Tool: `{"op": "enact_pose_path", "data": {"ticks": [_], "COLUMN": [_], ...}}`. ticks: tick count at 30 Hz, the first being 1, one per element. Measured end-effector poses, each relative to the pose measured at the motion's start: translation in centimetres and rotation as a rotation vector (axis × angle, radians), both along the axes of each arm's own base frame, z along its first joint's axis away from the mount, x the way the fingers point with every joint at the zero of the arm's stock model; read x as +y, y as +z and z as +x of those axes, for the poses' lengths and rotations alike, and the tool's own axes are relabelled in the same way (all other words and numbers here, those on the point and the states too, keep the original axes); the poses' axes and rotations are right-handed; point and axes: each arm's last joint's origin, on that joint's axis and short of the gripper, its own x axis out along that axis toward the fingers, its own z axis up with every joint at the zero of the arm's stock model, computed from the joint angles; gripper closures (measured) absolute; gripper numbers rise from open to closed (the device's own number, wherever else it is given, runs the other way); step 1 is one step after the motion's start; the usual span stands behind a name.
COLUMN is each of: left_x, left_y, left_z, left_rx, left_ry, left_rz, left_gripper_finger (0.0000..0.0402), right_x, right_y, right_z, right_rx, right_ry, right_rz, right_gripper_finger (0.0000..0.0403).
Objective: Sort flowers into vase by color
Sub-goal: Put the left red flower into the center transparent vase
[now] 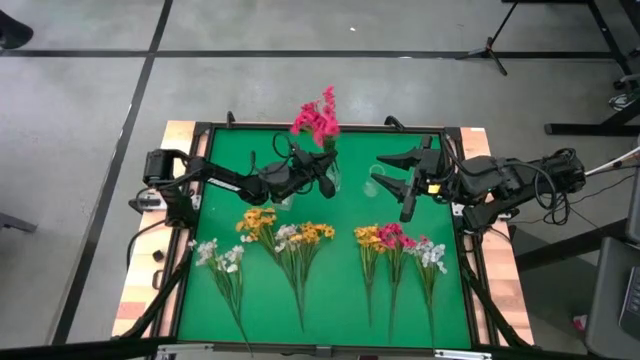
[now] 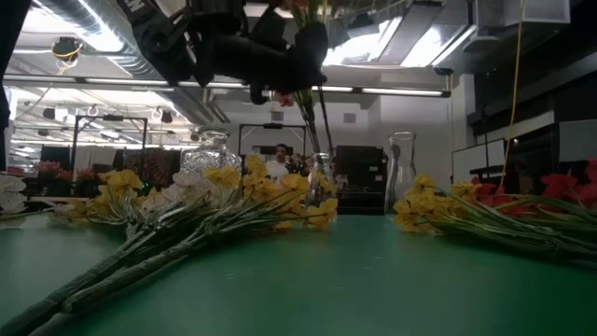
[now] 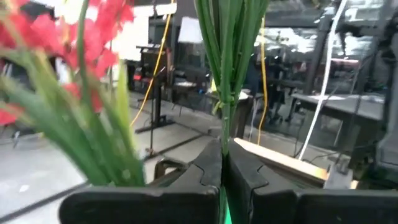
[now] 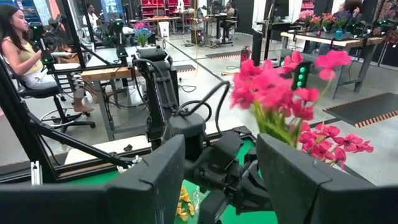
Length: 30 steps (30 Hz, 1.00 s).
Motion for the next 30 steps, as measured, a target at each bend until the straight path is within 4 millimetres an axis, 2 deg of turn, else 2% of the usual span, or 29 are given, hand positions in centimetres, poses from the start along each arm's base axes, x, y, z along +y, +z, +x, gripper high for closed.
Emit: {"op": "enact_pose_path", "data": {"ticks": [3, 10, 22, 30], "left_x": [0.5, 0.8, -0.5, -0.1], "left_y": [-0.2, 0.8, 0.6, 0.1], "left_z": [-0.1, -0.3, -0.2, -0.3], "left_rx": [0.018, -0.049, 0.029, 0.081], "left_ry": [0.013, 0.024, 0.082, 0.104], "left_rz": [-0.001, 0.009, 0.075, 0.055], "left_gripper_finger": [0.0401, 0.0401, 0.0401, 0.0401], "right_x": [0.0, 0.0, 0.0, 0.0], "right_y": [-0.1, -0.1, -0.4, -0.5], "right_z": [0.0, 0.0, 0.0, 0.0], "right_rx": [0.008, 0.014, 0.040, 0.044], "right_ry": [0.000, 0.000, -0.001, -0.001], "right_rz": [-0.002, -0.003, -0.006, -0.005], "right_gripper_finger": [0.0205, 0.0205, 0.0205, 0.0205]}}
